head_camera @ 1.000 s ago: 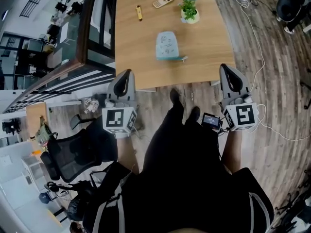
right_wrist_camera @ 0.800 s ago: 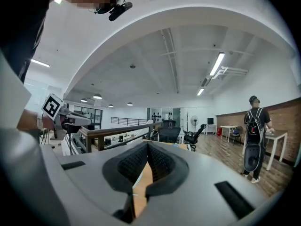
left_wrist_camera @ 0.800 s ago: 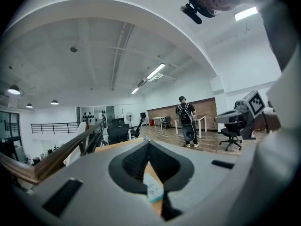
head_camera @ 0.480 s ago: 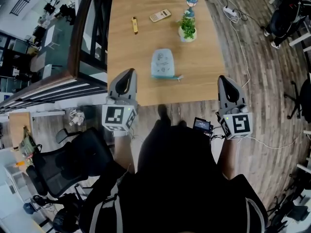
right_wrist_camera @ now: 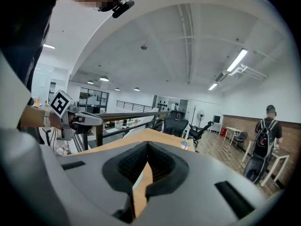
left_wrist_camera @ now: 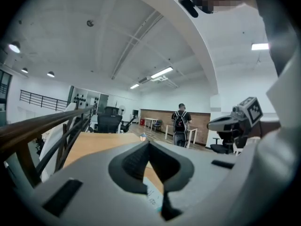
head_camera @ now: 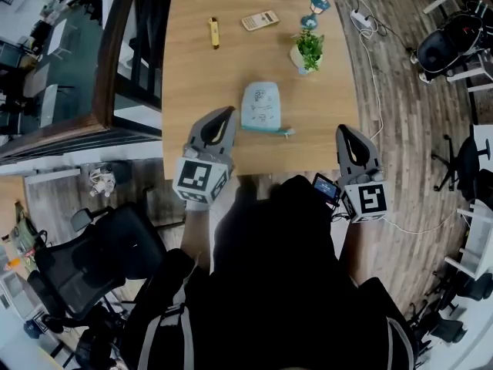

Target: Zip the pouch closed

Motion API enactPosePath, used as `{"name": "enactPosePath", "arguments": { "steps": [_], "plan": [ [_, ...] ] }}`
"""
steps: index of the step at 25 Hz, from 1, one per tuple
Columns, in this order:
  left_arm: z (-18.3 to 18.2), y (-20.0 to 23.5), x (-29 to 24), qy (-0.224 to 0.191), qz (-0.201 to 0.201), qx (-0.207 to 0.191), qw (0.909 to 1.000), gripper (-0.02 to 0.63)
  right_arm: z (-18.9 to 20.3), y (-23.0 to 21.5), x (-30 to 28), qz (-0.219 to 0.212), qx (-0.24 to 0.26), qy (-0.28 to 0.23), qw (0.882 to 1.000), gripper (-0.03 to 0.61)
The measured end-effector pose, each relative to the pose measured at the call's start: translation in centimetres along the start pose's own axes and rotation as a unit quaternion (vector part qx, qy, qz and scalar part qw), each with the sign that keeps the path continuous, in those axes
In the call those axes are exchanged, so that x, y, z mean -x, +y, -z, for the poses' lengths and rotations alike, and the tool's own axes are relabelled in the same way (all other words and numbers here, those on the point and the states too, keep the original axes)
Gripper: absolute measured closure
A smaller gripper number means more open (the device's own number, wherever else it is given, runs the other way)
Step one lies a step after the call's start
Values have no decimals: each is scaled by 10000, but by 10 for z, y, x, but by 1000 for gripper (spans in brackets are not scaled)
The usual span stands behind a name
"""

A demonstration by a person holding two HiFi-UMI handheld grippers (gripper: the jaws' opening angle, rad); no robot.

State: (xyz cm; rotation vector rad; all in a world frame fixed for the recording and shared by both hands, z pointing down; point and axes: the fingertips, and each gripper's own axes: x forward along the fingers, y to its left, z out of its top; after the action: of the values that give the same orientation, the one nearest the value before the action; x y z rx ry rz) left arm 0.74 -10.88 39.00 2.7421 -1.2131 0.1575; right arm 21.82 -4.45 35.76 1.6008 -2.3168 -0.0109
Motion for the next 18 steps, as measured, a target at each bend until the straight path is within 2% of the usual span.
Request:
{"name": "enactPosePath", "arguments": {
  "steps": [3, 8, 11, 13, 15, 18],
  "plan": [
    [3, 1, -9, 25, 55, 54, 10000, 615, 12, -4, -12, -16, -89, 93, 9999, 566],
    [1, 10, -30, 140, -14, 6, 9999, 615, 26, -7, -35, -282, -221, 242, 9991, 566],
    [4, 10, -34, 206, 59, -84, 9997, 615, 35, -7, -50, -382, -93, 306, 9988, 566],
    [8, 11, -35, 267, 67, -68, 9996, 615, 58, 0, -63, -573, 5, 598, 9966, 566],
    [12, 12, -33, 283, 59, 45, 9996, 615, 97, 14, -79, -934, 250, 1128, 9889, 566],
    [23, 11, -28, 441, 117, 159, 9988, 615, 168, 38, -94, -1508, 952, 2059, 9622, 566]
  ]
}}
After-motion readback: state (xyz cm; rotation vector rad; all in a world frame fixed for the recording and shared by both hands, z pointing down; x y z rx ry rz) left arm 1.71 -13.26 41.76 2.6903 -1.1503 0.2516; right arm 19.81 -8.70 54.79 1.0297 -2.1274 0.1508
